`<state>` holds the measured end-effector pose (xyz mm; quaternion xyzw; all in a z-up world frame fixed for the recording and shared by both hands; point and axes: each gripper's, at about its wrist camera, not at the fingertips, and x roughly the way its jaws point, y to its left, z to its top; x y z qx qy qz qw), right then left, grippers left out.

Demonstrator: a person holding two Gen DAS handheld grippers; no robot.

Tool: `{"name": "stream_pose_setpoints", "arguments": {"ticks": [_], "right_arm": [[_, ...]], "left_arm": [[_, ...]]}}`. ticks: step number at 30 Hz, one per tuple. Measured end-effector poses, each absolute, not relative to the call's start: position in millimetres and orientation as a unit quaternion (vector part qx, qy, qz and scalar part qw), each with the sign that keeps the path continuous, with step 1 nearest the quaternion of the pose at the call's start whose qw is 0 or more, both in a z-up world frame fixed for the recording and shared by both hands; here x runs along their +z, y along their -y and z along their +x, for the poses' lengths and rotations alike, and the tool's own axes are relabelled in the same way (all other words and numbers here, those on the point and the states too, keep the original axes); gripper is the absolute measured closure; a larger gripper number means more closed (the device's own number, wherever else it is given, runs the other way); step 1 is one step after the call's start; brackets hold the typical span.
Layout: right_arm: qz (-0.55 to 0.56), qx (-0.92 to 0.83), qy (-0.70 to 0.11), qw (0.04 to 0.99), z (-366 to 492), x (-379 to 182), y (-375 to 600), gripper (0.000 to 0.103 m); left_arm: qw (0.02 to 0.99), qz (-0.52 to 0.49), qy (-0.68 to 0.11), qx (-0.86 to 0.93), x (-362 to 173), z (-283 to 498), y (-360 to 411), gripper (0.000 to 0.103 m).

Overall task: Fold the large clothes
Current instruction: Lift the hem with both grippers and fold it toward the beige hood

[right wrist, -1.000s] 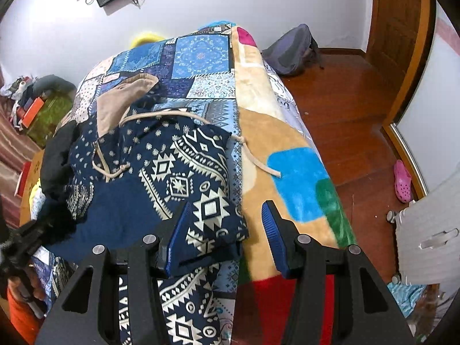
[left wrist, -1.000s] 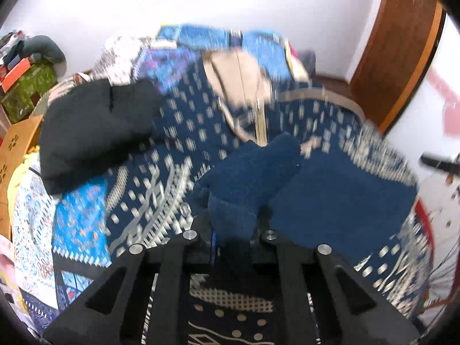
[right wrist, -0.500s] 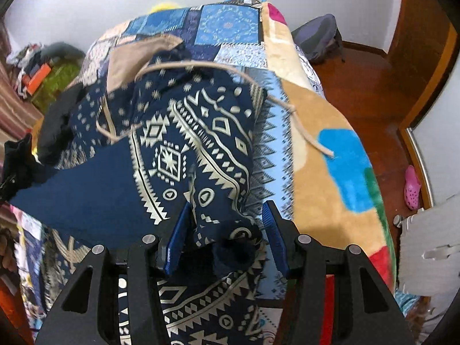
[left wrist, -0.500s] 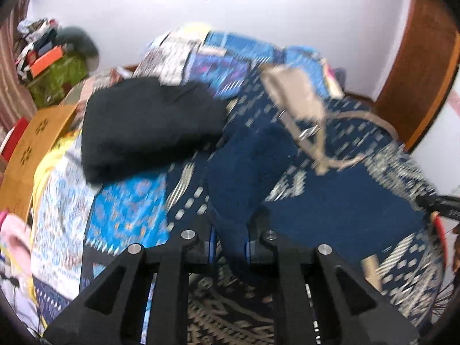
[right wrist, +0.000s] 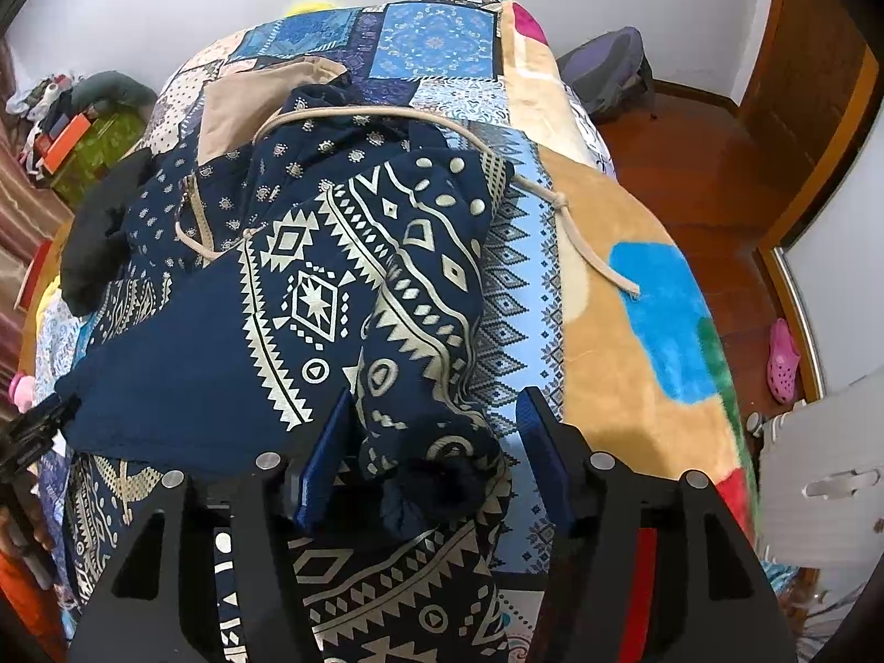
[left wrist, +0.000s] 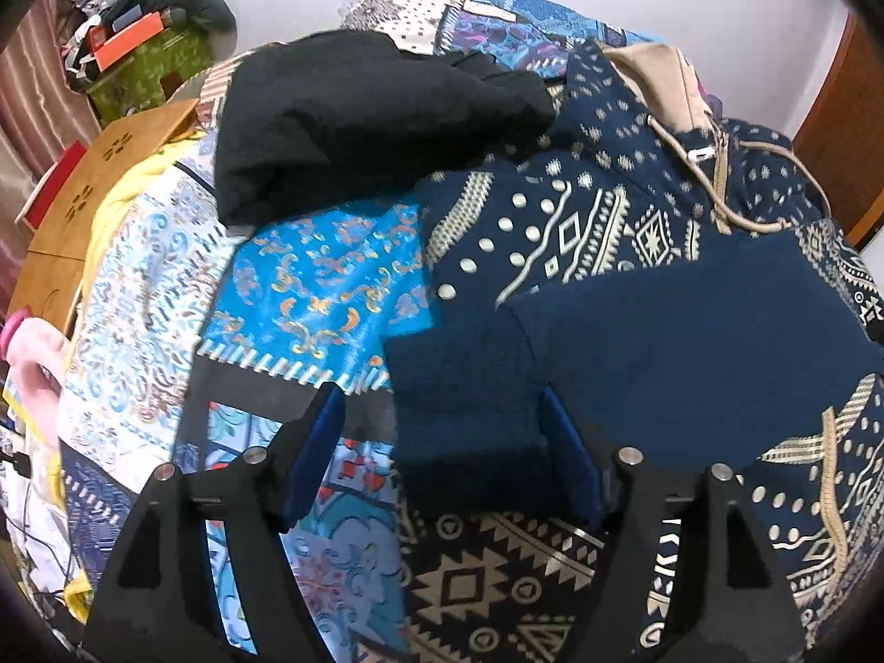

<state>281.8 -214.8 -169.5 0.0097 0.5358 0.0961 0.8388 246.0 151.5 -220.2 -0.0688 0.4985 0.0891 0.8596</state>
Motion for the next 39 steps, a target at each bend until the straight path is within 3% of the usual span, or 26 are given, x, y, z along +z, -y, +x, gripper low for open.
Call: {"name": "stream_pose_setpoints", "arguments": {"ticks": [9, 19, 27, 39], "right_arm": [[-0.005, 0.109, -0.492, 0.864, 292.8, -128.2, 206.7, 0.046], [-0.005, 0.133, -0.413, 0.901, 335.2, -75.8, 175.5, 0.046], [0.036, 0.150, -0.397, 0.905, 396.4, -66.1, 144.8, 0.046], [0.083, 0.124, -0.510, 0.847, 515.8, -153.6, 111.2, 0.046]], "left_arm": [[0.899, -0.051, -0.426, 0.083, -146.3, 270.3, -156.7, 0.031], [0.925, -0.044, -0.376, 0.033, -91.6, 357.0, -134.2, 0.029], [0.914, -0.057, -0.402, 0.007, -112.7, 450.3, -116.1, 0.029], [0.881, -0.112, -0.460, 0.005, -179.1, 551.1, -111.2, 0.029]]}}
